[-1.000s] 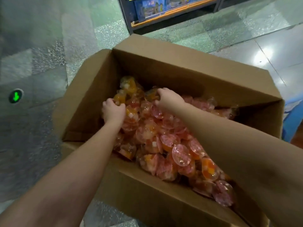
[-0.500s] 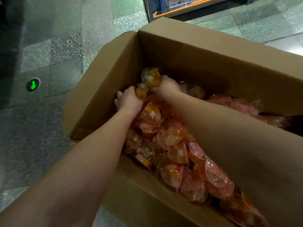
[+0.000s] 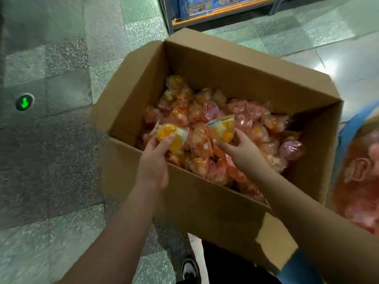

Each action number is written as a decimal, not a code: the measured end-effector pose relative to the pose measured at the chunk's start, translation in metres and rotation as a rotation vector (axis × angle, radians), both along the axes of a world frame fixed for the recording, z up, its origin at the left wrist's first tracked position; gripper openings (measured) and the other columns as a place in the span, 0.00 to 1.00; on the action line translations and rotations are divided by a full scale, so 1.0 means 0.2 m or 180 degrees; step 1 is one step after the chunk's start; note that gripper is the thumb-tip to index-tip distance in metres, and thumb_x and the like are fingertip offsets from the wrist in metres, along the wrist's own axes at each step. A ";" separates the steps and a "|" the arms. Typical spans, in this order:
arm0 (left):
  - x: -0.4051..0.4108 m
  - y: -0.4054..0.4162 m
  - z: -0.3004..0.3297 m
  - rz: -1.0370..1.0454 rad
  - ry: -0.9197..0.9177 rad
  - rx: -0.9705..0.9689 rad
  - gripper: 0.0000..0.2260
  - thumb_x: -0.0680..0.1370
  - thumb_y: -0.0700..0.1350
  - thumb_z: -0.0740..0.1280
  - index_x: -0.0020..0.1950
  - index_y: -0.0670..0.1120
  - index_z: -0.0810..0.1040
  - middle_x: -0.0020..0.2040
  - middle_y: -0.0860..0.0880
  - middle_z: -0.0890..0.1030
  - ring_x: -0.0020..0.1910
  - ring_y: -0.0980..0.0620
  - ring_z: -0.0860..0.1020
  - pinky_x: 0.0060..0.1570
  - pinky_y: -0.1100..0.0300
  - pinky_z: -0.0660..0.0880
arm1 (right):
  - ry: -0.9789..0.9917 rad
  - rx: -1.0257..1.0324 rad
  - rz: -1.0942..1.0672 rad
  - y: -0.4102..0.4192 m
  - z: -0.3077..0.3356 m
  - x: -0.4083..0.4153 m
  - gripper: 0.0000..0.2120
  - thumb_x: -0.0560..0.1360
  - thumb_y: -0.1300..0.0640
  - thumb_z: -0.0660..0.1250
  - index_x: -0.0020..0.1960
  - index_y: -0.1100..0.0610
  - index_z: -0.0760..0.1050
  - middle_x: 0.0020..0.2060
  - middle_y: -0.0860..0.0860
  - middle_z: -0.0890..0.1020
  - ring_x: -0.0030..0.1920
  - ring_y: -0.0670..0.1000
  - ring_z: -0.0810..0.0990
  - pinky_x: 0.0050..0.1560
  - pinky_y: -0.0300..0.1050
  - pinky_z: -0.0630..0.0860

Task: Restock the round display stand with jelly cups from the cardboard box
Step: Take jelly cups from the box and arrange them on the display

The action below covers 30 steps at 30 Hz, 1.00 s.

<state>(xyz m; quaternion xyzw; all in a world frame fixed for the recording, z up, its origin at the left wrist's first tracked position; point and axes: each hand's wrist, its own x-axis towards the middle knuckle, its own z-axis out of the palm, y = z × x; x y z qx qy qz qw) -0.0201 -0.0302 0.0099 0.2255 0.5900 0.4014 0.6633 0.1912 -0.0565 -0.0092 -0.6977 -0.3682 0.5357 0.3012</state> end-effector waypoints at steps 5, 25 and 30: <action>-0.04 -0.49 0.20 -0.0288 -0.0629 -0.0341 0.30 0.67 0.50 0.75 0.66 0.40 0.76 0.56 0.42 0.82 0.48 0.49 0.81 0.52 0.56 0.74 | 0.0057 -0.0238 0.0001 -0.67 0.20 -0.04 0.23 0.74 0.44 0.72 0.66 0.43 0.69 0.52 0.36 0.78 0.52 0.39 0.77 0.54 0.41 0.76; 0.62 -2.09 0.67 -0.3091 -0.0887 -0.0235 0.19 0.71 0.49 0.70 0.62 0.52 0.78 0.58 0.48 0.81 0.51 0.50 0.74 0.45 0.57 0.68 | -0.0067 0.0255 -0.2829 -3.03 0.73 0.12 0.17 0.70 0.50 0.77 0.55 0.51 0.76 0.48 0.58 0.84 0.45 0.52 0.82 0.47 0.47 0.77; 0.99 -2.60 0.69 -0.3777 -0.0981 -0.0180 0.09 0.78 0.42 0.67 0.57 0.50 0.77 0.46 0.53 0.83 0.41 0.55 0.76 0.41 0.59 0.68 | 0.0155 0.0502 -0.3802 -3.54 0.74 0.23 0.15 0.74 0.59 0.73 0.59 0.57 0.75 0.50 0.59 0.84 0.49 0.54 0.85 0.45 0.45 0.76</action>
